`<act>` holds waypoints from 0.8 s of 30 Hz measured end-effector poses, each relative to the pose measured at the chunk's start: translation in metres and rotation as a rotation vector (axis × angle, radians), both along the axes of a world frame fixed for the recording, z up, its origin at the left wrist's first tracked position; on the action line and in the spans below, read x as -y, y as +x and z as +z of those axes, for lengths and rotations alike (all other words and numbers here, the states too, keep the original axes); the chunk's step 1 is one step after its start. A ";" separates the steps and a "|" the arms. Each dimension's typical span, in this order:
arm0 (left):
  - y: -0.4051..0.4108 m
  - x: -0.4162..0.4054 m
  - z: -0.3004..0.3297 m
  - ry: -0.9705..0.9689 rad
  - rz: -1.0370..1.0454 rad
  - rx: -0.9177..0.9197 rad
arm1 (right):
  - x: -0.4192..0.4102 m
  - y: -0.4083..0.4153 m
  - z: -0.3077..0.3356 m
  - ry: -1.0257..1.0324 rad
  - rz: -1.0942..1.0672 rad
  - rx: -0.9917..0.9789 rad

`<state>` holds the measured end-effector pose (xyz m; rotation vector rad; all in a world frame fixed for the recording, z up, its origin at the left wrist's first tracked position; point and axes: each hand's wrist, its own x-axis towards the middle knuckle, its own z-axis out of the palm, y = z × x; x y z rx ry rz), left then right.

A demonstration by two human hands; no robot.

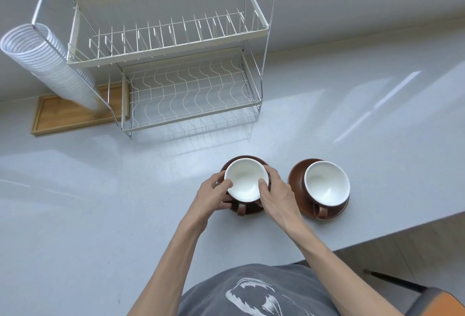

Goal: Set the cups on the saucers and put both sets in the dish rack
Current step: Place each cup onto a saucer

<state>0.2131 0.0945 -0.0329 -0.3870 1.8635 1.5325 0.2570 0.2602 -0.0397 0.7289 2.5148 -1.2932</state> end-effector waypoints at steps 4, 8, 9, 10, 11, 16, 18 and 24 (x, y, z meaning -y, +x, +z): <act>0.000 -0.001 -0.002 0.014 -0.007 -0.001 | -0.001 0.000 -0.001 -0.020 -0.009 -0.008; -0.002 -0.004 -0.003 0.024 -0.011 -0.002 | -0.004 -0.001 -0.002 -0.013 -0.010 -0.004; -0.002 -0.005 -0.003 0.024 -0.011 -0.002 | -0.005 -0.001 -0.002 -0.017 -0.011 -0.005; -0.002 -0.005 -0.004 0.023 -0.010 -0.001 | -0.005 -0.001 -0.002 -0.022 -0.010 -0.007; -0.002 -0.005 -0.004 0.019 -0.011 -0.002 | -0.005 -0.001 -0.002 -0.025 -0.008 -0.009; -0.001 -0.005 -0.006 0.002 -0.017 -0.022 | -0.009 0.001 -0.003 -0.009 0.011 -0.011; -0.001 -0.005 -0.008 -0.004 -0.018 -0.026 | -0.010 0.001 -0.004 0.015 0.019 -0.007; 0.000 0.000 -0.011 -0.053 -0.001 -0.076 | -0.014 0.002 -0.003 0.261 0.078 -0.049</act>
